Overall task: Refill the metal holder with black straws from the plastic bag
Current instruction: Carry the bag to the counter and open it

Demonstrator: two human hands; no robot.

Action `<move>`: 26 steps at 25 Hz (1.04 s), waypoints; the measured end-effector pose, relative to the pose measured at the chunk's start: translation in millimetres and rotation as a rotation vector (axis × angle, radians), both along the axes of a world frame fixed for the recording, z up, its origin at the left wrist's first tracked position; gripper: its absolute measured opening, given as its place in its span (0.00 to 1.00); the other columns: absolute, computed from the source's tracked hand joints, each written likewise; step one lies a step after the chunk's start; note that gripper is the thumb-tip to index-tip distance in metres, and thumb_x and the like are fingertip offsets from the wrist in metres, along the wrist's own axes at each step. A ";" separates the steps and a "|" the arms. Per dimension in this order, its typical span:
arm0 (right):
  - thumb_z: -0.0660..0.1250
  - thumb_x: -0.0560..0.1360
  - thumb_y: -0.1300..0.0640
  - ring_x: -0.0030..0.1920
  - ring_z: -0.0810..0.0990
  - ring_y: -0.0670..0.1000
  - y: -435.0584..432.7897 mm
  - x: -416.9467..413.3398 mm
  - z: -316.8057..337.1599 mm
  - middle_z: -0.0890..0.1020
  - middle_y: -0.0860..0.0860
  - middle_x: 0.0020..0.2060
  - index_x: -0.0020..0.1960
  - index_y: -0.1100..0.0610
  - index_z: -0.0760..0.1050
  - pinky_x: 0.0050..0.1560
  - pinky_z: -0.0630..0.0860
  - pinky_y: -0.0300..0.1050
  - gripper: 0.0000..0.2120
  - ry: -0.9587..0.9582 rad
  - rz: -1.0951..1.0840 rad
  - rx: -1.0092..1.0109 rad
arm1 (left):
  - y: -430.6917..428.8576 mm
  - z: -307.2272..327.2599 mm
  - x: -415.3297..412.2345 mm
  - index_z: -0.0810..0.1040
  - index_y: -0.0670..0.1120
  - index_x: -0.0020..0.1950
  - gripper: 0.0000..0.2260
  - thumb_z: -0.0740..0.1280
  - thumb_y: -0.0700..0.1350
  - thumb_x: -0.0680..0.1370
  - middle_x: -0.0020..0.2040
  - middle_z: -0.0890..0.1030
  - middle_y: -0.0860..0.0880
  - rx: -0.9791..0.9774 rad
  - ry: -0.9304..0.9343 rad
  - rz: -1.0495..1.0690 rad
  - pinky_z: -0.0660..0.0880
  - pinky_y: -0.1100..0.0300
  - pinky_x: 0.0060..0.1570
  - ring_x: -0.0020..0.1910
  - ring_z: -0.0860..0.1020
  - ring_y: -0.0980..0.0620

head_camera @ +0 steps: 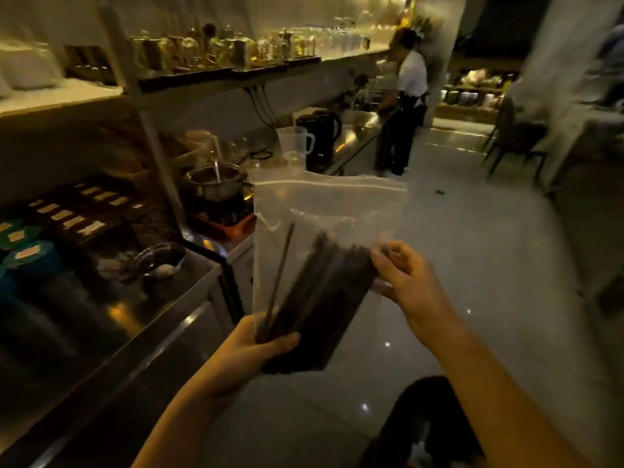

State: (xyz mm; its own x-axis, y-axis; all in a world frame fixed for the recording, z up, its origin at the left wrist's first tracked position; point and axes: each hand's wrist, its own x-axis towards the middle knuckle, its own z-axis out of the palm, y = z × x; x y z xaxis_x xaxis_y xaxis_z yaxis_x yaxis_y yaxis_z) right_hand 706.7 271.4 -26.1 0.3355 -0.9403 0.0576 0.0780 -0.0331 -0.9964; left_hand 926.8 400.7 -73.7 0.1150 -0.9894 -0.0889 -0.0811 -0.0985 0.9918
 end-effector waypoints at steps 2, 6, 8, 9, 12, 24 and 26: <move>0.68 0.75 0.54 0.56 0.83 0.53 -2.3 -55.0 -9.5 0.83 0.54 0.56 0.64 0.59 0.74 0.56 0.81 0.52 0.19 -0.011 -0.074 0.064 | -25.6 -3.3 -47.7 0.82 0.46 0.57 0.13 0.72 0.43 0.72 0.51 0.86 0.44 0.071 0.048 -0.095 0.81 0.53 0.47 0.49 0.85 0.45; 0.75 0.67 0.44 0.58 0.82 0.49 1.7 -151.0 -21.4 0.83 0.49 0.58 0.67 0.56 0.72 0.58 0.80 0.54 0.33 -0.042 -0.253 0.106 | -69.2 -6.3 -137.1 0.82 0.43 0.57 0.14 0.72 0.43 0.72 0.51 0.85 0.40 0.191 0.135 -0.276 0.81 0.47 0.49 0.49 0.84 0.40; 0.71 0.73 0.54 0.49 0.84 0.44 6.2 -188.3 -24.4 0.86 0.40 0.43 0.53 0.50 0.75 0.53 0.81 0.48 0.10 -0.031 -0.379 0.065 | -84.5 -7.4 -173.1 0.81 0.43 0.57 0.13 0.70 0.41 0.73 0.51 0.86 0.41 0.237 0.179 -0.363 0.82 0.52 0.46 0.49 0.85 0.43; 0.69 0.74 0.56 0.46 0.85 0.43 10.0 -199.7 -22.6 0.86 0.38 0.40 0.48 0.49 0.75 0.53 0.81 0.47 0.05 -0.015 -0.441 0.053 | -90.4 -9.7 -185.3 0.81 0.44 0.57 0.13 0.70 0.40 0.73 0.52 0.86 0.43 0.239 0.172 -0.402 0.82 0.53 0.48 0.50 0.84 0.44; 0.74 0.68 0.42 0.54 0.83 0.59 26.1 -231.9 -17.0 0.85 0.59 0.48 0.53 0.57 0.77 0.56 0.79 0.61 0.23 0.029 -0.622 -0.002 | -114.4 -14.2 -222.6 0.81 0.43 0.59 0.15 0.73 0.40 0.72 0.52 0.86 0.43 0.180 0.143 -0.541 0.81 0.52 0.52 0.53 0.84 0.42; 0.68 0.75 0.63 0.48 0.85 0.49 89.4 -286.2 -10.7 0.86 0.51 0.47 0.53 0.53 0.78 0.45 0.82 0.43 0.10 0.130 -1.153 -0.057 | -155.7 -14.1 -331.1 0.79 0.44 0.60 0.14 0.67 0.44 0.75 0.55 0.85 0.45 0.001 0.330 -0.840 0.79 0.50 0.56 0.56 0.83 0.47; 0.68 0.75 0.64 0.48 0.86 0.49 102.1 -295.9 -10.8 0.86 0.51 0.47 0.54 0.54 0.78 0.44 0.82 0.41 0.10 0.153 -1.196 -0.070 | -150.8 -17.4 -348.1 0.79 0.43 0.59 0.11 0.66 0.42 0.77 0.54 0.86 0.45 -0.004 0.311 -0.869 0.78 0.48 0.58 0.55 0.83 0.46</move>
State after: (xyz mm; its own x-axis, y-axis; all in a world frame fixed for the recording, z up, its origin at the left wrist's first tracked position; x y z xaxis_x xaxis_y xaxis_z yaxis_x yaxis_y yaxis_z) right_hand 410.8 373.5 -36.9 -0.7374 -0.6570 0.1566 -0.1578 -0.0579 -0.9858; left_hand 578.6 249.9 -91.0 -0.6969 -0.7171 0.0126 0.1454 -0.1240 0.9816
